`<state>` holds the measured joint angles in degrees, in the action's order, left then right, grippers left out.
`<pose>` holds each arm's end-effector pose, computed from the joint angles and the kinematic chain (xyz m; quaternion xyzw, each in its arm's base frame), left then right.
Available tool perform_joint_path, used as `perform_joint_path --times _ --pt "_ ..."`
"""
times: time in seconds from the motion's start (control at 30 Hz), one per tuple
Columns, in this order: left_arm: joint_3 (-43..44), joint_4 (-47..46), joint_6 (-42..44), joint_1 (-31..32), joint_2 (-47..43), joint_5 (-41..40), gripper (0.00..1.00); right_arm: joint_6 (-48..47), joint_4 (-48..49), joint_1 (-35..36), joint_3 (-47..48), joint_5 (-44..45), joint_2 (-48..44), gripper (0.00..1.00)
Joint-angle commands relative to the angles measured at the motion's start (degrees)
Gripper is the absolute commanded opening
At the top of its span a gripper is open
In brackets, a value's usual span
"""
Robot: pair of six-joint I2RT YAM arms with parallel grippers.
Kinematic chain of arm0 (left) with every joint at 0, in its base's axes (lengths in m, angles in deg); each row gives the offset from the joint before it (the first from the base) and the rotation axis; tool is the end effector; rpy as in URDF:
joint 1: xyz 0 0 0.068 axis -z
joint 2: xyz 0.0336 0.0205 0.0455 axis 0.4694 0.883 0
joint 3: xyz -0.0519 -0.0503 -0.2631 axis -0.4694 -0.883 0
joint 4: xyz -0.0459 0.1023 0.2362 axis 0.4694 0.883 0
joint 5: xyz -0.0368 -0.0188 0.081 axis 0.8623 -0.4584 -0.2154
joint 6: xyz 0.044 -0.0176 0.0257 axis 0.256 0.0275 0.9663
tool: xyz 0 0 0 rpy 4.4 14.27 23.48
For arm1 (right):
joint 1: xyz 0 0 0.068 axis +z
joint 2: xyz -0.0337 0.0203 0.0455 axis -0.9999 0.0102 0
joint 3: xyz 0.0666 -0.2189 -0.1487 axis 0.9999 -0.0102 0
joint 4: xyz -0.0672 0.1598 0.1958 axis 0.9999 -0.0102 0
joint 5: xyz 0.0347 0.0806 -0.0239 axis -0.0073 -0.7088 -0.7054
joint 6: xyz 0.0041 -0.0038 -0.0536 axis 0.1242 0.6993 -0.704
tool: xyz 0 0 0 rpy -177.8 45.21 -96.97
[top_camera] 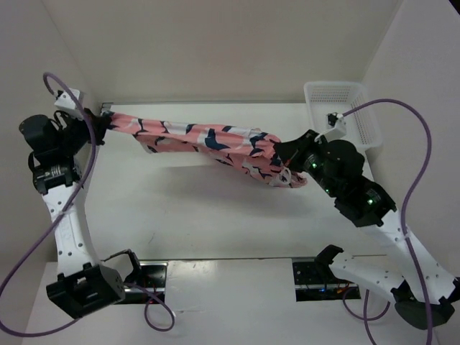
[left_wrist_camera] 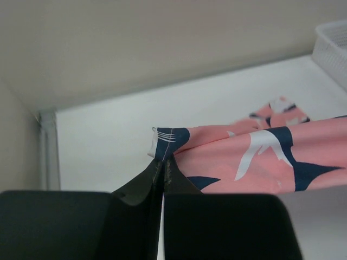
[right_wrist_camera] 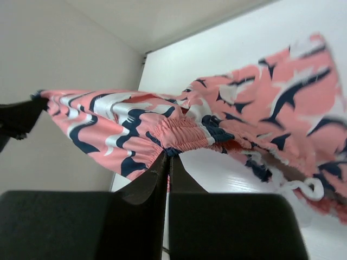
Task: Fold and stack the shorts
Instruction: Fold the shorts
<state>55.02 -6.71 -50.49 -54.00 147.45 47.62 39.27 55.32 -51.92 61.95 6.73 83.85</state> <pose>0.2233 0.0838 0.4114 0.0515 0.7431 -0.1116 0.6578 0.1445 0.1005 0.4148 0.1161 0.7651 0.3394 0.5348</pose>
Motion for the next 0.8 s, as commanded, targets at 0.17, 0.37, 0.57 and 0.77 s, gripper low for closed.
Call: perform_joint_path --times 0.17,0.37,0.57,0.77 --pt "15.83 -9.11 0.47 -1.77 -6.47 7.62 0.00 -9.33 -16.10 -0.49 21.80 -1.58 -3.62 0.00" --pt "23.69 -6.03 0.47 -1.77 -6.56 7.10 0.00 -9.95 -19.97 -0.49 30.36 -5.28 -3.62 0.00" --pt "36.17 -2.43 0.47 -1.77 -4.98 4.72 0.00 -9.43 -20.59 -0.49 30.37 -6.42 -4.67 0.00" --pt "45.48 -1.11 0.47 -1.77 2.82 3.23 0.00 -8.19 -18.75 -0.49 24.49 -0.29 -4.59 0.00"
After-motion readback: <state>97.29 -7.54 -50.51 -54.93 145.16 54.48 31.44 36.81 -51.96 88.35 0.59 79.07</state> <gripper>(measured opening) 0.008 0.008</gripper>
